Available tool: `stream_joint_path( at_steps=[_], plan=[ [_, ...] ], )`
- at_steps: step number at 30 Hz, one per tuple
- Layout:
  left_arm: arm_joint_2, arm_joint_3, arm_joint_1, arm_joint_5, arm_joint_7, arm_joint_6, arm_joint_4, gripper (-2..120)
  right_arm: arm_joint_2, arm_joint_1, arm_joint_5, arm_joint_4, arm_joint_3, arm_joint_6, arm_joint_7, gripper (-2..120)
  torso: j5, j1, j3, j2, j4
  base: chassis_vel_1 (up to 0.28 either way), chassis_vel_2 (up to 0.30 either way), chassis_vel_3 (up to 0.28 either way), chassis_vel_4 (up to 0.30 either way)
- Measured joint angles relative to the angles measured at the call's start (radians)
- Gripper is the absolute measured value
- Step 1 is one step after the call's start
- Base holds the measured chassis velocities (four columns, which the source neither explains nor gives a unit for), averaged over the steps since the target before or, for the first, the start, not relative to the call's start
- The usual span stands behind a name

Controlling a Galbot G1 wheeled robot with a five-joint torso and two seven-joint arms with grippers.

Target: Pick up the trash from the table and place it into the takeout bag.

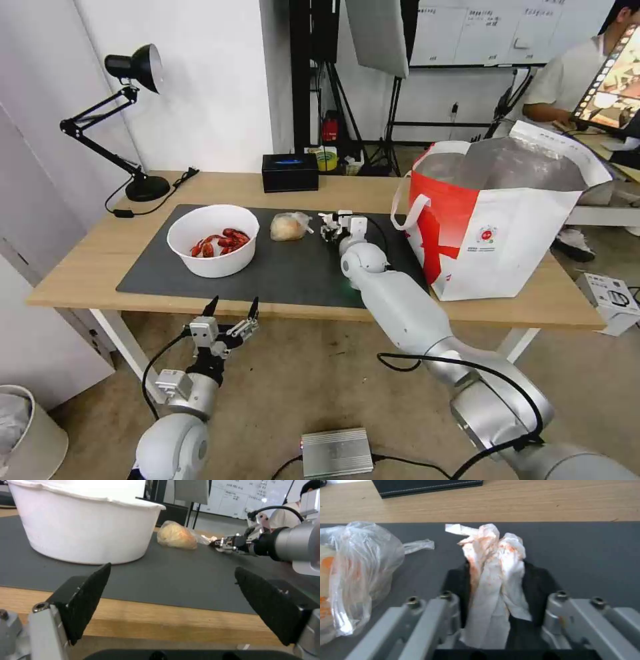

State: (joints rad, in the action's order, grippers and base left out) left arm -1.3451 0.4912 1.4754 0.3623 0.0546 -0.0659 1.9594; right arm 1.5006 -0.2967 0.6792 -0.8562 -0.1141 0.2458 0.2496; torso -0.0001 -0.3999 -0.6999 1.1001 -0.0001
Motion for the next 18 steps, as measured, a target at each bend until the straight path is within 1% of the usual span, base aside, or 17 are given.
stream_joint_path(
  at_steps=[1,4,5,6,7,8,9,10,14,18],
  plan=[
    [0.0,0.0,0.0,0.0,0.0,0.0,0.0,100,0.0,0.0,0.0,0.0,0.0,0.0,0.0,34,0.0,0.0,0.0,0.0,0.0,0.0,0.0,0.0,0.0],
    [-0.003,0.0,0.001,-0.003,0.0,-0.002,-0.001,100,-0.001,-0.003,0.0,0.0,0.001,-0.002,-0.001,18,0.0,0.0,0.0,0.0,0.0,0.0,0.0,0.0,0.0],
    [-0.003,0.0,0.001,-0.003,0.0,-0.002,-0.001,100,-0.001,-0.003,0.0,0.0,0.001,-0.002,-0.001,18,0.0,0.0,0.0,0.0,0.0,0.0,0.0,0.0,0.0],
    [-0.003,-0.001,0.001,-0.004,0.001,-0.003,-0.001,100,-0.002,-0.004,0.0,-0.001,0.001,-0.003,-0.001,14,0.0,0.0,0.0,0.0,0.0,0.0,0.0,0.0,0.0],
    [-0.004,-0.001,0.001,-0.006,0.001,-0.003,-0.002,100,-0.002,-0.007,0.0,-0.003,0.001,-0.003,-0.002,7,0.0,0.0,0.0,0.0,0.0,0.0,0.0,0.0,0.0],
    [-0.004,-0.001,0.001,-0.006,0.001,-0.003,-0.002,100,-0.002,-0.007,0.0,-0.003,0.001,-0.003,-0.002,7,0.0,0.0,0.0,0.0,0.0,0.0,0.0,0.0,0.0],
    [-0.006,-0.001,0.001,-0.008,0.001,-0.003,-0.002,100,-0.001,-0.01,0.001,-0.005,0.002,-0.007,-0.002,3,0.0001,0.0,0.0,0.0,0.0,0.0,0.0,0.0,0.0],
    [-0.007,-0.001,0.001,-0.01,0.001,-0.004,-0.003,100,0.0,-0.012,0.001,-0.006,0.003,-0.012,-0.002,0,0.0001,0.0,0.0,0.0,0.0001,0.0,0.0,0.0,0.0],
    [-0.012,-0.004,0.003,-0.017,0.001,-0.008,-0.006,100,0.003,-0.018,0.0,-0.012,0.004,-0.022,-0.001,0,0.0,0.0,0.0,0.0,0.0001,0.0,0.0,0.0,0.0],
    [-0.02,-0.006,0.007,-0.022,0.001,-0.018,-0.01,100,-0.005,-0.031,0.0,-0.047,0.004,-0.028,0.006,0,0.0001,0.0,0.0,0.0,0.0003,0.0,0.0,0.0,0.0]
  ],
)
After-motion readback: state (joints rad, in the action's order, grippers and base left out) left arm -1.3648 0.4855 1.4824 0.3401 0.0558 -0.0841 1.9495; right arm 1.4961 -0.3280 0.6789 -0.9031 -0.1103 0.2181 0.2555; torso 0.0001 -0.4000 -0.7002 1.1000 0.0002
